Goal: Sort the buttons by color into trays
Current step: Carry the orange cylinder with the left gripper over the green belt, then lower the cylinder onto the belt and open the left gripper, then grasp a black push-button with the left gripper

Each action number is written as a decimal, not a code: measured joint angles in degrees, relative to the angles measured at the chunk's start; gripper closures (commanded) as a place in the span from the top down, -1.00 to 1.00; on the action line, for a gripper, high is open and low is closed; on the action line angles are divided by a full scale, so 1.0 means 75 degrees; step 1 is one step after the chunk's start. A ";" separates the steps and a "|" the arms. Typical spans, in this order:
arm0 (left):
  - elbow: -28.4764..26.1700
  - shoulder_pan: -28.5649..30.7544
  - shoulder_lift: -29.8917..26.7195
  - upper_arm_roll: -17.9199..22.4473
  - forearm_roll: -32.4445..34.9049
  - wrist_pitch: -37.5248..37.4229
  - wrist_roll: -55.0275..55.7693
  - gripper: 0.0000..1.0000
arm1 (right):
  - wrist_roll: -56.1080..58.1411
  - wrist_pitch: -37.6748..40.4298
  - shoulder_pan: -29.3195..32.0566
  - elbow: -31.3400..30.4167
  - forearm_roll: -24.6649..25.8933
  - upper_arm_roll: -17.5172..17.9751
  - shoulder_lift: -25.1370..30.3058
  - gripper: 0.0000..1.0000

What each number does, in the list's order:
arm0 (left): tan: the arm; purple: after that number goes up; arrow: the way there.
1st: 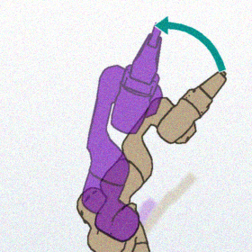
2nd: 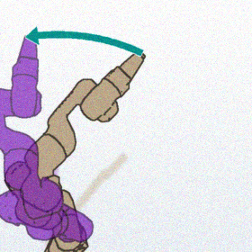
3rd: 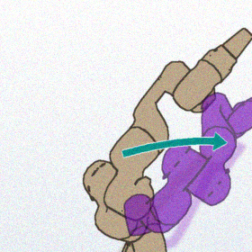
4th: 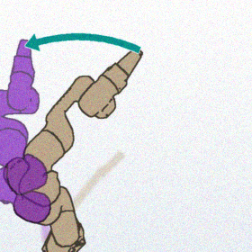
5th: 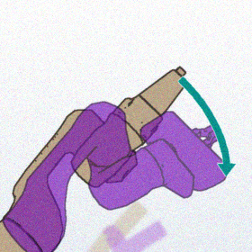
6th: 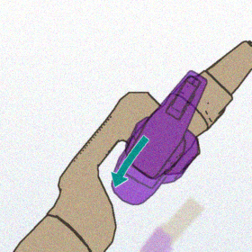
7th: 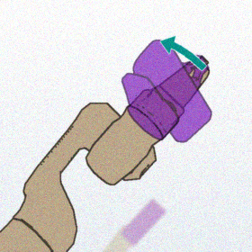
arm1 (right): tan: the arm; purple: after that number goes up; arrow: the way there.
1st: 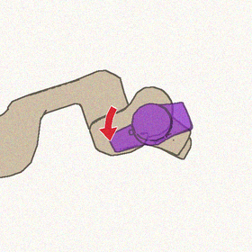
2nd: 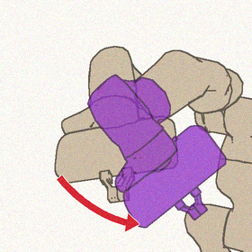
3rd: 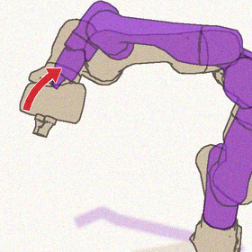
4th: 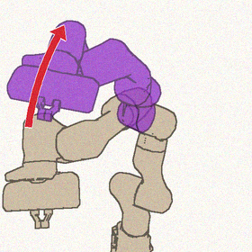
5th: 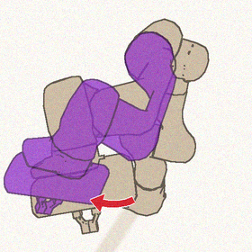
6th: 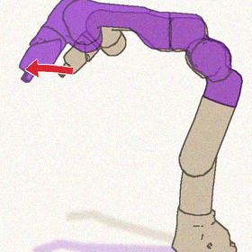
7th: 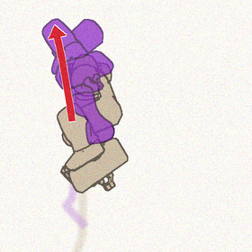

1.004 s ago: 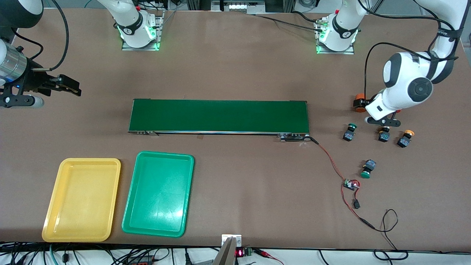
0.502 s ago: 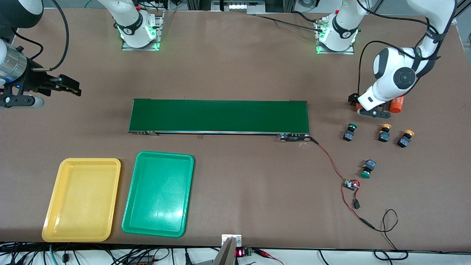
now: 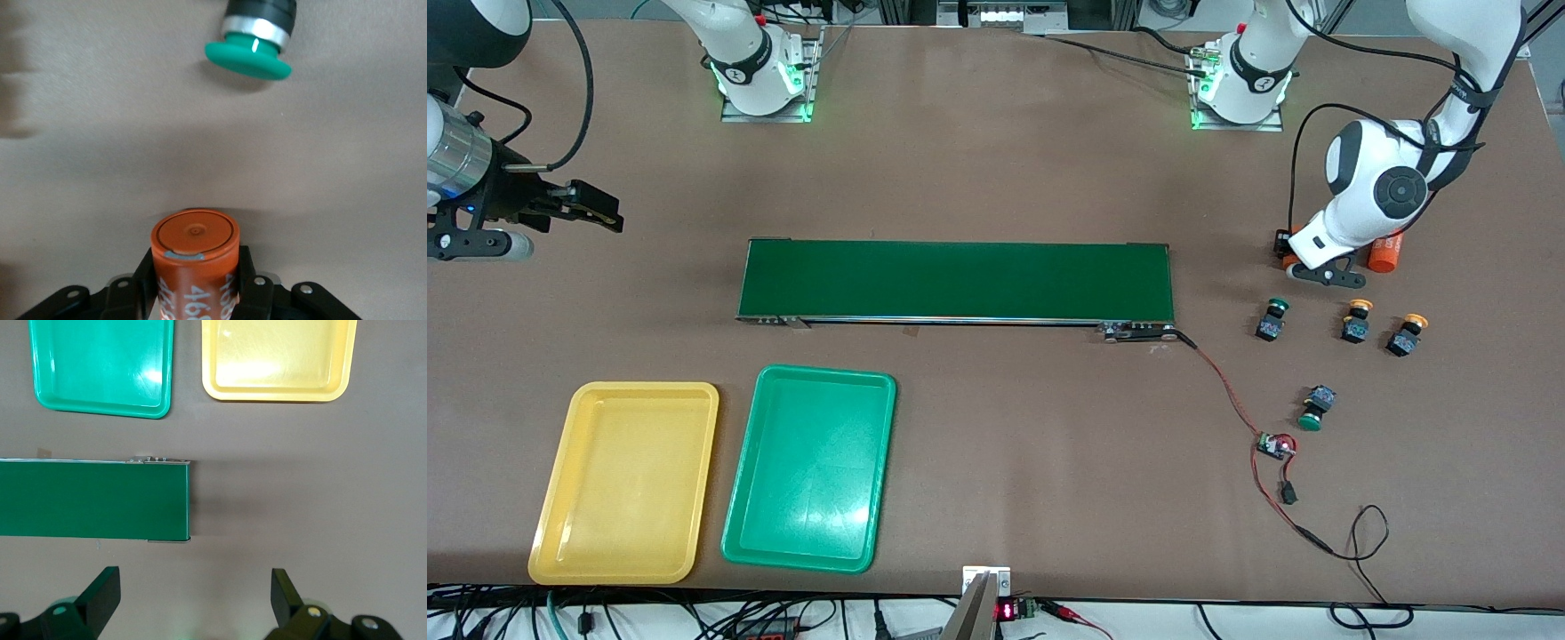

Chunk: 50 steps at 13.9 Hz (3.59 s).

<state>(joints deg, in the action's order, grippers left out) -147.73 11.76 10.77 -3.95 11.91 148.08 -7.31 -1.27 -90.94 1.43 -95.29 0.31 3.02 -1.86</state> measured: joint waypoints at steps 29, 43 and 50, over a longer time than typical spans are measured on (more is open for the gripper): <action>0.4688 -0.1334 0.2388 -0.4319 0.1272 -0.3087 -0.4360 1.00 | -0.0009 0.0018 0.0123 0.0000 -0.0003 -0.0012 -0.0024 1.00; 0.5952 -0.0559 0.1377 -0.4276 0.1273 -0.6111 0.0947 1.00 | -0.0013 0.0018 0.0124 -0.0001 -0.0003 -0.0012 -0.0040 1.00; 0.6485 0.1289 0.2326 -0.4166 0.1274 -0.6307 0.1610 1.00 | -0.0016 0.0018 0.0127 0.0000 -0.0003 -0.0013 -0.0043 1.00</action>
<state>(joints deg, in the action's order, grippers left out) -99.09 21.43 28.21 -35.20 21.46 100.78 4.77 -1.39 -90.80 2.38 -95.29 0.30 2.92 -2.18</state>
